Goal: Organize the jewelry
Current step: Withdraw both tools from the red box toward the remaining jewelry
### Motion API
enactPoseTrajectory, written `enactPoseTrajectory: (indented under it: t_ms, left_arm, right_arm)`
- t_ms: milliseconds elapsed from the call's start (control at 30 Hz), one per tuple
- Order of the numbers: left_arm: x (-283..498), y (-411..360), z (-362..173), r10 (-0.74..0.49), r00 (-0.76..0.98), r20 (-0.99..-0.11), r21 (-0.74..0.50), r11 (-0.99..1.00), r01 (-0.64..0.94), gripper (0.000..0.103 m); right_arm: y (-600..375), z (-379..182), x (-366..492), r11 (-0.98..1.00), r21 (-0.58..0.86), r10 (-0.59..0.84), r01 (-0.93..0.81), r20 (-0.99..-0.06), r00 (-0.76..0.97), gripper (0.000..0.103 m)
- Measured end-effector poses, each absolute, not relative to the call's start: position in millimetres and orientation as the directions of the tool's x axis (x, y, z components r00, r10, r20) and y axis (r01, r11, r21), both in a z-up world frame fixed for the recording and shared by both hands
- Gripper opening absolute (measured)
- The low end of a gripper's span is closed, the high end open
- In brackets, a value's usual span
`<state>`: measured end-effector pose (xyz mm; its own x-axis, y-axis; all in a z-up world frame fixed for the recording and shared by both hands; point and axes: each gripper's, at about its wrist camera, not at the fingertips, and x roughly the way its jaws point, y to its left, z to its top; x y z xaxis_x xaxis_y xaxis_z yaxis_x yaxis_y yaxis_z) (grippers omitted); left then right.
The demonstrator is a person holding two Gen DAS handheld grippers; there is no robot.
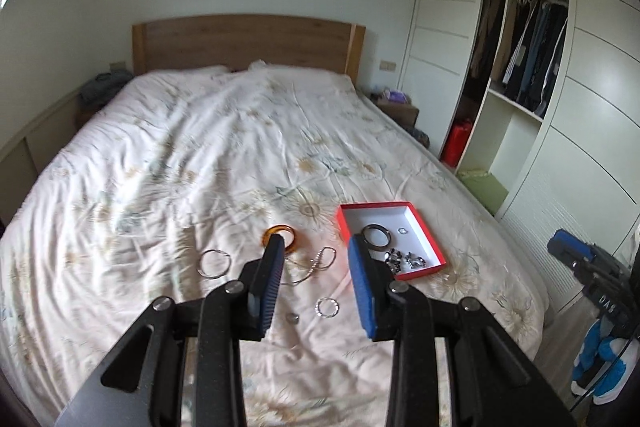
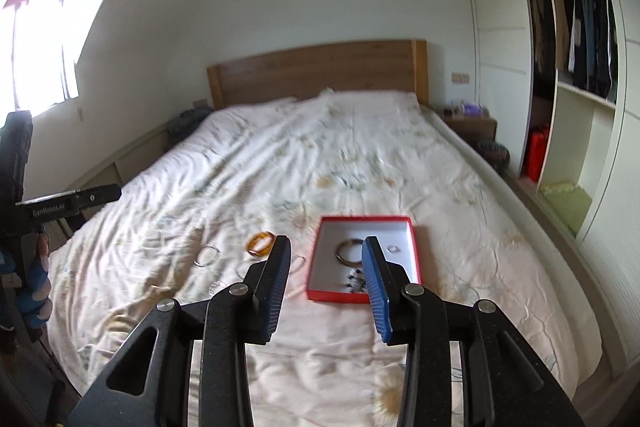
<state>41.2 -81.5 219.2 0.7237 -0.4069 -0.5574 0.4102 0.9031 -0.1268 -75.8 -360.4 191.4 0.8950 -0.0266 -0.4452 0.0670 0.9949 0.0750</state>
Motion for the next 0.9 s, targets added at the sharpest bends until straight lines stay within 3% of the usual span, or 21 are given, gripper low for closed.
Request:
enactPoseTrajectory:
  t_ms: [600,900]
  left_arm:
    - [-44,17,236,-0.35,0.821,-0.452,-0.153,0.937,0.315,0.031]
    - [-51,29,225,-0.332,0.816,-0.473,-0.168,0.943,0.286,0.035]
  right_arm:
    - [-296,226,-135,0.997,0.051,0.068,-0.054,-0.337,0.939,0.038]
    - [-288,220,-135,0.994,0.05,0.107,-0.096,-0.334,0.936,0.038]
